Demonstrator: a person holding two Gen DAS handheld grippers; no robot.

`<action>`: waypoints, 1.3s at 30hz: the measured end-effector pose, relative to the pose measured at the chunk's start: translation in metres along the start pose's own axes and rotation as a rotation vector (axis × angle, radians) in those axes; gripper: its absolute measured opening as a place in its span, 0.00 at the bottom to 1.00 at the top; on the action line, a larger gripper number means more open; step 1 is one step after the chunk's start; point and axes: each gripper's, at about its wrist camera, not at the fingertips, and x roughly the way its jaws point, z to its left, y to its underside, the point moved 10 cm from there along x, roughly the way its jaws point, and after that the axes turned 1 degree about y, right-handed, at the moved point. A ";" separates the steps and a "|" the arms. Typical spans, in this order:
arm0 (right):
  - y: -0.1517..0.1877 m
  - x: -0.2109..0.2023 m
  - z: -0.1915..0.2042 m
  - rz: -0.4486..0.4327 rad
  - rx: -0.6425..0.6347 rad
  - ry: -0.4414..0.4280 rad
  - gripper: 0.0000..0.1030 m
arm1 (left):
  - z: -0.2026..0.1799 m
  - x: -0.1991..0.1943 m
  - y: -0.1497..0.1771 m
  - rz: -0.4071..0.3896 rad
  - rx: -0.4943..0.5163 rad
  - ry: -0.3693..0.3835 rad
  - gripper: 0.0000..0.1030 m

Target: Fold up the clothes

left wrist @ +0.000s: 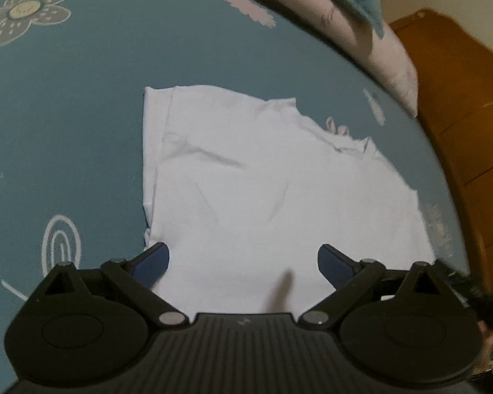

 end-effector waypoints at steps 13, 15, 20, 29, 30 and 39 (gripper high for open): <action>0.007 -0.008 -0.005 -0.042 -0.106 0.045 0.89 | -0.034 0.028 -0.028 -0.050 0.191 -0.187 0.94; 0.009 -0.003 -0.009 -0.023 -0.092 0.056 0.89 | -0.026 0.031 -0.024 -0.042 0.210 -0.237 0.94; 0.007 -0.008 -0.010 -0.053 -0.111 0.089 0.89 | -0.031 0.027 -0.012 -0.054 0.293 -0.290 0.94; 0.006 -0.013 0.004 -0.080 -0.164 0.061 0.95 | -0.091 0.019 0.025 -0.079 0.557 -0.283 0.94; 0.006 -0.014 0.006 -0.083 -0.181 0.062 0.95 | -0.094 0.022 0.030 -0.067 0.593 -0.299 0.94; 0.005 -0.028 0.032 -0.114 -0.302 0.030 0.95 | -0.125 -0.022 0.078 -0.078 1.165 -0.421 0.94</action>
